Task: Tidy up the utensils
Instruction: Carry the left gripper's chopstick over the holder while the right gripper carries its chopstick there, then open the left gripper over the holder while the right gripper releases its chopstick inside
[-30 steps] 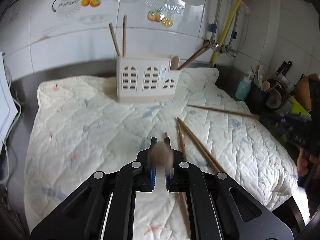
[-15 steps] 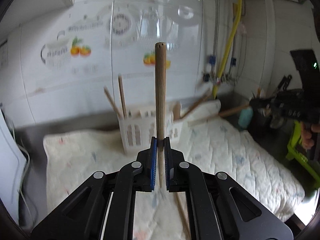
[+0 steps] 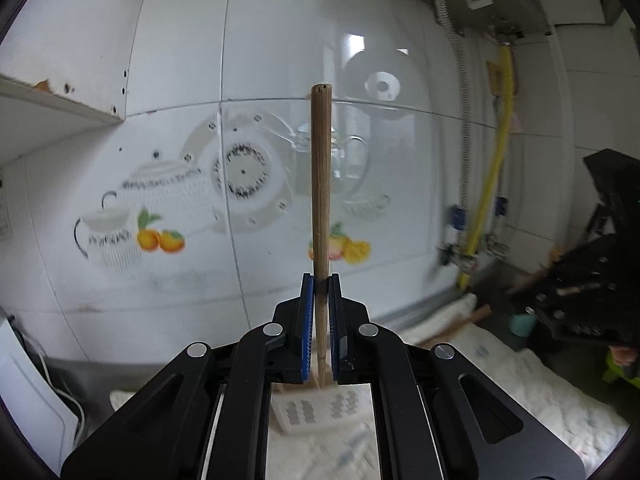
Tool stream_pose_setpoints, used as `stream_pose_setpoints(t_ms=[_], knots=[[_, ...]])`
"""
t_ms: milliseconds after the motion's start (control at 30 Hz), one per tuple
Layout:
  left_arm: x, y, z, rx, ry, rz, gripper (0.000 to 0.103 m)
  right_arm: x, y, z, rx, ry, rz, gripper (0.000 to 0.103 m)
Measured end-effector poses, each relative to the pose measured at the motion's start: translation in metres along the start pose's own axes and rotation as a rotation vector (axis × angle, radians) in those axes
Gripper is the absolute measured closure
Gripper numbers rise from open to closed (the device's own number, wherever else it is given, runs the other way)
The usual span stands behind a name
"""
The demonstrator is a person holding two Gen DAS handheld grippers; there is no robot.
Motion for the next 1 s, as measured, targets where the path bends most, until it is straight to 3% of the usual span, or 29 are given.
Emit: stream_pose_setpoints(t_ms=[167,467,800,933,1000], knots=[[-0.016,0.04,0.012,0.044,0.007,0.026,0.098,-0.003,0.023,0.0,0.018,-0.003,0.021,0.097],[-0.067,0.084,0.026,0.052,-0.029,0.13,0.098,-0.02,0.056,-0.004,0.03,-0.001,0.081,0.096],[-0.066,0.079,0.021,0.04,-0.021,0.134,0.093,-0.024,0.07,-0.003,0.024,0.03,0.078,0.096],[-0.054,0.063,0.015,0.037,-0.009,0.108,0.077,-0.018,0.062,-0.005,0.008,0.033,0.053,0.094],[-0.047,0.052,0.013,0.034,0.0,0.091,0.075,-0.016,0.051,-0.005,-0.002,0.035,0.034,0.093]])
Point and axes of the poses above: each gripper's, at about its wrist camera, not at the fingertips, and y roughly the way its jaws point, z to its left, x to its top, the point moved 9 cm from there along y, roughly the way its jaws point, and after that the axes turned 11 degrees about -z, right-handed, at the moved point
